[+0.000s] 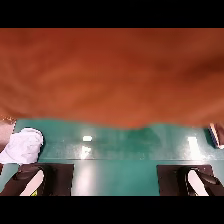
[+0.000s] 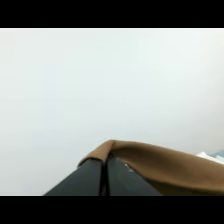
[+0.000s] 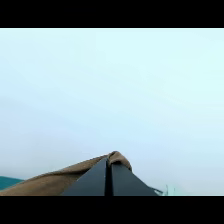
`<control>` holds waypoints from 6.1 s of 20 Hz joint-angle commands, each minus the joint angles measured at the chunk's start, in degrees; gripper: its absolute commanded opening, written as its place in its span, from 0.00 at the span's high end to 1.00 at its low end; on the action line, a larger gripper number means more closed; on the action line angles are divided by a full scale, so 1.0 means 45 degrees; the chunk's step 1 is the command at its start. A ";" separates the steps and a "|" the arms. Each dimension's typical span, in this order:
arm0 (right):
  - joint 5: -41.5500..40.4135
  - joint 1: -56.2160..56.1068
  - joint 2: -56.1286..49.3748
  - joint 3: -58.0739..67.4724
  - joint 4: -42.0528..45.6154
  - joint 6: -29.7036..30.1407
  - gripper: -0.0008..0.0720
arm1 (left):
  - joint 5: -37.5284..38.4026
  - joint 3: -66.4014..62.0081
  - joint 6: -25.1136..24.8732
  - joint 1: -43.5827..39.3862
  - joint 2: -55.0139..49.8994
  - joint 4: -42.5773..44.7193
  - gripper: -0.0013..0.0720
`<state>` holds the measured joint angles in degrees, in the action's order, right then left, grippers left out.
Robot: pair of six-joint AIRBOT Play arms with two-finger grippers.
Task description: Fold the shirts.
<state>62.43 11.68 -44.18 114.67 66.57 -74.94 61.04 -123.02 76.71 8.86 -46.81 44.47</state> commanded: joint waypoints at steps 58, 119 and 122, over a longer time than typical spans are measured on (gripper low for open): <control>0.3453 -0.0272 -0.3997 -1.2094 -0.2900 0.1107 0.57 | 0.3546 2.0720 -0.2147 0.0709 -0.2395 0.3730 0.17; 0.6955 -0.2885 -0.1151 -1.8574 0.2929 -0.1093 0.97 | 0.4464 1.9380 -0.1724 -0.0942 -0.0908 0.3269 0.95; 0.7004 -0.2890 0.0738 -1.8423 0.2827 -0.1666 0.97 | 0.5202 1.9229 -0.0767 -0.0942 0.0933 0.3084 0.94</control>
<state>91.18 -0.80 -47.88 31.20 78.02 -80.09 80.01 -35.92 69.63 4.64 -48.64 58.06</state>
